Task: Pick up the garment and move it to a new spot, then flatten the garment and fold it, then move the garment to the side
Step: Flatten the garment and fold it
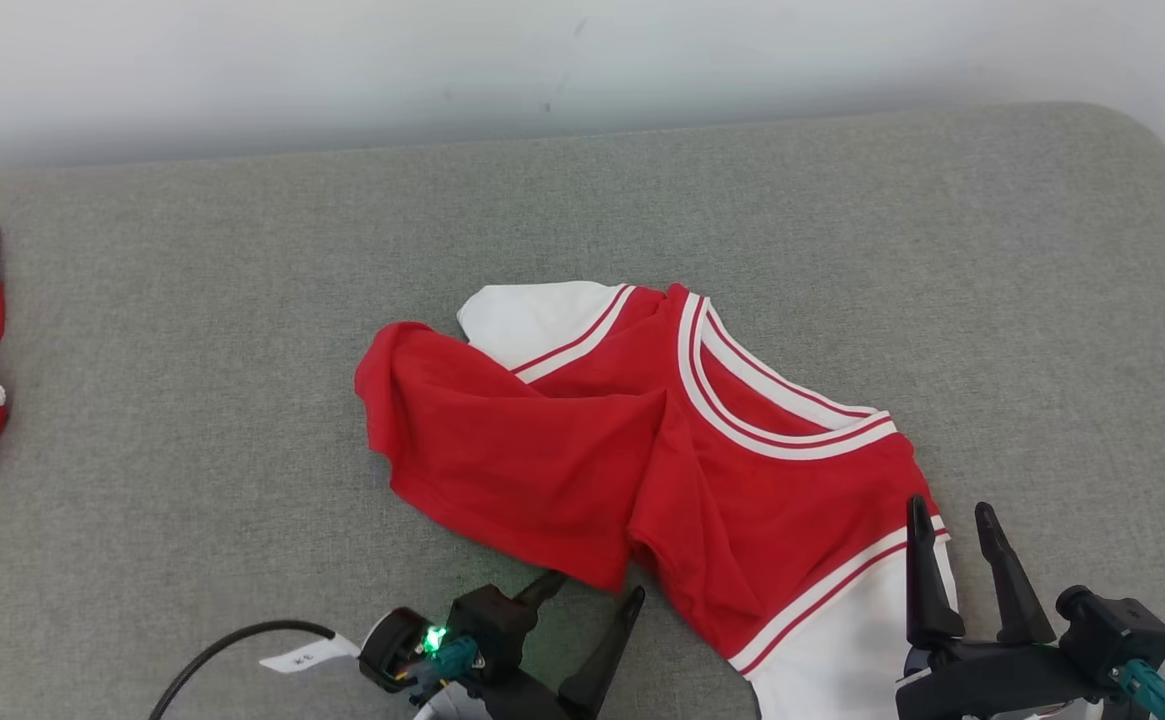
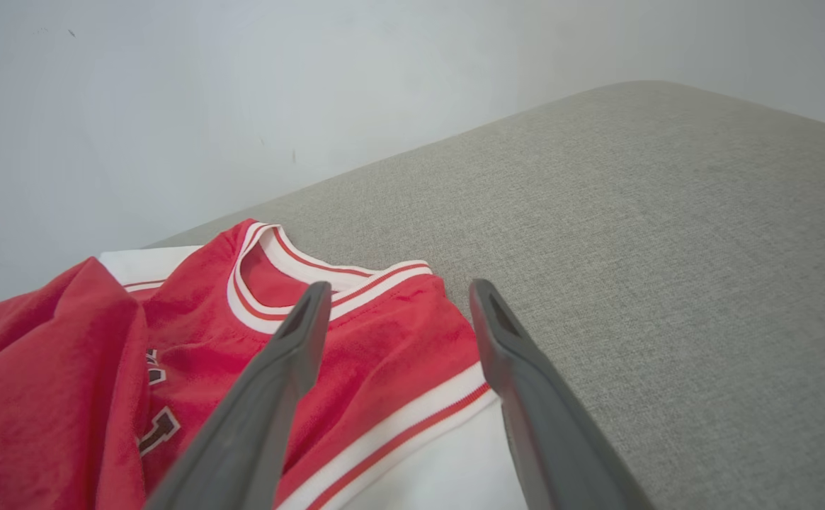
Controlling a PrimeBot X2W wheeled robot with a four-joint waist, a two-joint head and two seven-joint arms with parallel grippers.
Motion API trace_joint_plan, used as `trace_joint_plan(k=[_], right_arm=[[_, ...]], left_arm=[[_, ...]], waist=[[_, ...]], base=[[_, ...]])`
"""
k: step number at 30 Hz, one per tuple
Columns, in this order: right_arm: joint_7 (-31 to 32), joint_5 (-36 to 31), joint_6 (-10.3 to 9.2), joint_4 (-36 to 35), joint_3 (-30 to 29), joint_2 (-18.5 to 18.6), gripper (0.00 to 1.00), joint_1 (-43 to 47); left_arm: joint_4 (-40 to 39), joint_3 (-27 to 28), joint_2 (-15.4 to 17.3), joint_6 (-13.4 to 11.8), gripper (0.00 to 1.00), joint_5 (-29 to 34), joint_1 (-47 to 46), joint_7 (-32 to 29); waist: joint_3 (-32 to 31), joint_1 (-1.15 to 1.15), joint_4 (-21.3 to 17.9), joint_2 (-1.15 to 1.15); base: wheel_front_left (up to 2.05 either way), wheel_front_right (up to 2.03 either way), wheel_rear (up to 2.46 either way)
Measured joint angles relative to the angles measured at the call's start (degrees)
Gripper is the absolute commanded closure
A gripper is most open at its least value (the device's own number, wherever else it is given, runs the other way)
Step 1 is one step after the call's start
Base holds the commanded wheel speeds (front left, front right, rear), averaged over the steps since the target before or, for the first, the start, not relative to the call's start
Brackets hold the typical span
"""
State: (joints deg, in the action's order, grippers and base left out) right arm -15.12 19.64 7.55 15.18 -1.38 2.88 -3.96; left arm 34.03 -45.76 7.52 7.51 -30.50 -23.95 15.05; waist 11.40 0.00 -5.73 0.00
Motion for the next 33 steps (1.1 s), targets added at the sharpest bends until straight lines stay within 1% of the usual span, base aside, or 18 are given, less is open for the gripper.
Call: trace_joint_plan(k=[3, 4, 5, 6, 7, 9, 12, 13, 18, 20, 22, 25, 29, 33], right_arm=[[0.0, -0.01, 0.0, -0.03, -0.04, -0.02, 0.0, 0.07], [0.0, -0.01, 0.0, -0.05, -0.08, 0.0, 0.0, 0.15], [0.0, -0.02, 0.0, -0.07, -0.15, 0.0, 0.0, 0.23], [0.0, -0.07, 0.0, -0.07, -0.2, 0.0, 0.0, 0.32], [0.0, -0.12, 0.0, -0.08, -0.34, -0.01, 0.0, 0.37], [0.0, -0.31, 0.0, -0.07, -0.44, 0.0, 0.0, 0.42], [0.0, -0.55, 0.0, -0.12, -0.93, -0.01, 0.0, 0.75], [0.0, -0.55, 0.0, -0.08, -1.2, 0.02, 0.0, 1.32], [0.01, 0.07, 0.0, 0.42, -1.23, 0.01, 0.0, 2.94], [0.0, 0.48, 0.0, 0.53, -1.18, -0.02, 0.0, 3.16], [0.0, 0.82, 0.0, 0.59, -0.88, 0.0, 0.0, 3.23], [0.01, 1.07, 0.0, 0.65, -0.98, -0.04, 0.0, 4.0], [0.0, 1.35, 0.0, 0.49, -1.18, -0.01, 0.0, 4.11], [0.0, 1.32, 0.0, 0.53, -1.59, 0.01, 0.0, 4.11]], left_arm=[[-0.25, 0.69, -0.09, 0.01, 0.0, -0.36, -0.83, 0.0], [-0.58, 1.57, -0.18, 0.01, 0.34, -0.33, -1.0, 0.0], [-0.68, 2.4, -0.15, 0.01, 0.59, -0.25, -1.08, 0.0], [-0.59, 2.79, -0.08, 0.01, 0.78, 0.02, -1.09, 0.0], [-0.45, 3.11, -0.07, 0.01, 1.0, 0.26, -1.09, 0.0], [0.16, 3.43, -0.03, 0.01, 1.0, 0.31, -1.07, -0.01], [-1.01, 5.45, 0.19, 0.02, 1.0, 0.27, -0.87, 0.0], [-3.21, 6.86, 0.87, 0.02, 1.0, 0.57, -0.2, 0.0], [-9.48, 8.66, 5.36, -0.03, 1.0, 1.92, 3.63, 0.0], [-12.3, 8.98, 7.37, -0.55, 1.0, 2.21, 5.2, -0.04], [-16.06, 9.36, 9.25, -1.48, 1.0, 1.98, 7.35, -1.23], [-22.4, 9.82, 13.0, -3.23, 1.0, 1.89, 10.88, -4.32], [-30.1, 11.37, 18.71, -6.3, 1.0, 1.54, 16.48, -8.37], [-35.23, 13.38, 22.88, -8.91, 1.0, -0.1, 21.64, -10.73]], waist=[[-0.14, 0.0, -0.32, 0.0], [-0.2, 0.0, -0.37, 0.0], [-0.26, 0.0, -0.4, 0.0], [-0.32, 0.0, -0.39, 0.0], [-0.37, 0.0, -0.33, 0.0], [-0.56, 0.0, -0.11, 0.0], [-0.91, -0.01, 0.55, 0.0], [-1.24, 0.0, 1.18, 0.0], [-2.39, -0.01, 3.34, 0.0], [-2.91, -0.01, 4.36, 0.0], [-3.46, -0.01, 5.38, 0.0], [-4.2, -0.01, 6.88, 0.0], [-4.69, -0.01, 8.83, 0.0], [-4.54, -0.01, 10.31, 0.0]], base=[[0.0, 0.0, 0.0], [0.0, 0.0, 0.0], [0.0, 0.0, 0.0], [0.0, 0.0, 0.0], [0.0, 0.0, 0.0], [0.0, 0.0, 0.0], [0.0, 0.0, 0.0], [0.0, 0.0, 0.0], [0.0, 0.0, 0.0], [0.0, 0.0, 0.0], [0.0, 0.0, 0.0], [0.0, 0.0, 0.0], [0.0, 0.0, 0.0], [0.0, 0.0, 0.0]])
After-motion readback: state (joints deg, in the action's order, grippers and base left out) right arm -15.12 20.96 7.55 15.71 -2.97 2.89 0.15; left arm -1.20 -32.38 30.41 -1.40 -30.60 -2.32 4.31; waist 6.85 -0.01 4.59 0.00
